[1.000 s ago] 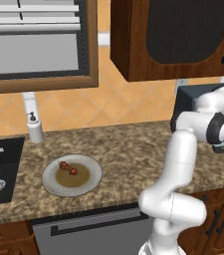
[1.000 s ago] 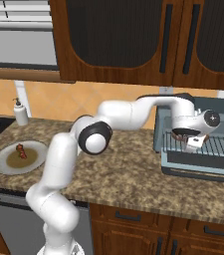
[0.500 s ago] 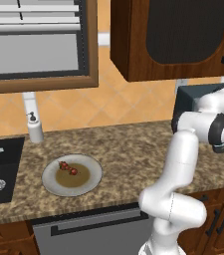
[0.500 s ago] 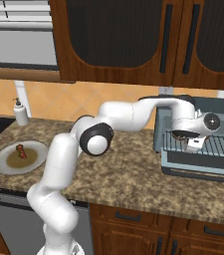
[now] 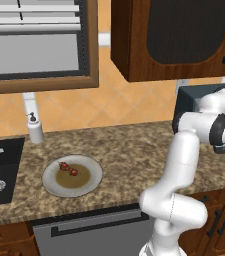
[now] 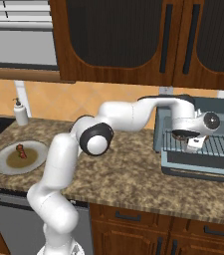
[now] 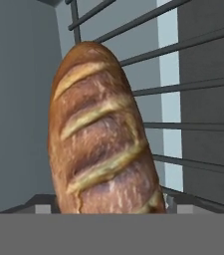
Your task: Pick up the kebab skewer and baguette bread, and place them inside the toaster oven. Close the toaster oven door and start by setting the timer.
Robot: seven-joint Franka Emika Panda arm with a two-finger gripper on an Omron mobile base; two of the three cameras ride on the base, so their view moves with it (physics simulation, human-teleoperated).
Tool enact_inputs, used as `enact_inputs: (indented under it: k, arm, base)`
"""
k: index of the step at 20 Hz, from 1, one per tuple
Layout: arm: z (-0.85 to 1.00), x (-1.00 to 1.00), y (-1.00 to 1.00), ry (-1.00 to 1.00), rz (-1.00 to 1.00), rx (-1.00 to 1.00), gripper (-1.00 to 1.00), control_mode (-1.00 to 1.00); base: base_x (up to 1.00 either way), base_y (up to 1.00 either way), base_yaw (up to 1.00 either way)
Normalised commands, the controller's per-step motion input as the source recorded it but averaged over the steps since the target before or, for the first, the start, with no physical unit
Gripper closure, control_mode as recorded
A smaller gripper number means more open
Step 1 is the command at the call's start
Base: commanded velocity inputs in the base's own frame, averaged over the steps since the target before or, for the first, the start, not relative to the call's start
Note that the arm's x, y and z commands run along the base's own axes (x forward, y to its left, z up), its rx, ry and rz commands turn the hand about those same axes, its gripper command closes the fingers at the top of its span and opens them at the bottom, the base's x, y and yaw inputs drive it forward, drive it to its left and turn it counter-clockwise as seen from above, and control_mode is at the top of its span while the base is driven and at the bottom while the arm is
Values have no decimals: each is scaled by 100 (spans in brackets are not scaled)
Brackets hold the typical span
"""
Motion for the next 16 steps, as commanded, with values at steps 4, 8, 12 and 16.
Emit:
enact_inputs:
  k: [4,8,12,16]
  arm:
    - [5,0,0,-1,0,0,-100,-100]
    - [32,0,0,-5,0,-4,-100,-100]
    - [38,0,0,-3,0,-6,-100,-100]
    - [24,-59,3,-4,0,-13,-100,-100]
  base:
    - [0,0,0]
    - [0,0,0]
    - [0,0,0]
    - [0,0,0]
